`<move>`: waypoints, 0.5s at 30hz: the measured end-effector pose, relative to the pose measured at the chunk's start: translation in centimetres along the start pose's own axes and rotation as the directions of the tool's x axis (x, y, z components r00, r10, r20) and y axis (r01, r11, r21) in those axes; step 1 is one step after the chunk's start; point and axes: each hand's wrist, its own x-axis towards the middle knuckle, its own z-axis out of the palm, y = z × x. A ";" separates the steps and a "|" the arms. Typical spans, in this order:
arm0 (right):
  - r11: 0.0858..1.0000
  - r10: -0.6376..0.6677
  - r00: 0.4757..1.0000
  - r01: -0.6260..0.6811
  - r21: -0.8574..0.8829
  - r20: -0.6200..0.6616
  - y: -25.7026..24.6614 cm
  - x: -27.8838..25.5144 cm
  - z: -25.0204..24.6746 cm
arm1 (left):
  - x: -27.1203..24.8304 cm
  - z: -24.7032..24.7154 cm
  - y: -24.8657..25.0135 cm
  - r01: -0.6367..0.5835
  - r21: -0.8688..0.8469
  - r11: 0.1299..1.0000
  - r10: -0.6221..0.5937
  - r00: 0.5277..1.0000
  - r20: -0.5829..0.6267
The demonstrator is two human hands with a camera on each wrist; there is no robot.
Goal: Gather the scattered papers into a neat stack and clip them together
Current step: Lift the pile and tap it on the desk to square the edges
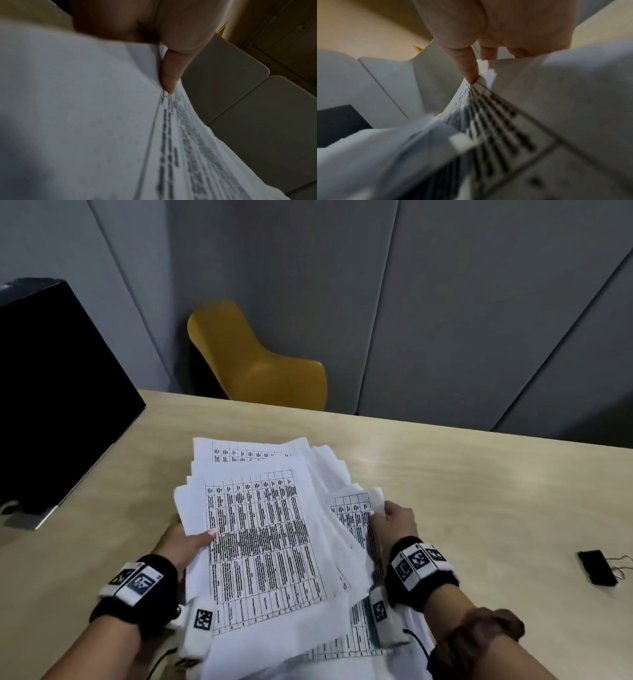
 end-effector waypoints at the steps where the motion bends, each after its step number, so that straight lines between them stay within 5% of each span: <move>1: 1.000 -0.021 1.000 0.021 0.001 0.001 -0.6 -0.1 -0.1 | 0.1 0.0 -0.1 0.018 -0.026 1.000 -0.017 0.999 0.033; 7: 0.999 0.009 0.986 -0.016 0.041 0.169 -1.3 -0.2 -0.5 | -0.1 0.0 -0.8 0.043 -0.037 0.998 -0.036 0.987 0.156; 12: 0.998 0.020 0.912 0.008 -0.066 0.410 -1.2 0.4 -1.7 | -0.3 0.9 -1.5 0.057 -0.059 0.997 -0.046 0.983 0.175; 15: 0.994 -0.096 0.877 0.061 0.089 0.470 -1.1 -0.4 -2.8 | -0.7 1.0 -1.2 0.059 -0.076 0.995 -0.041 0.974 0.221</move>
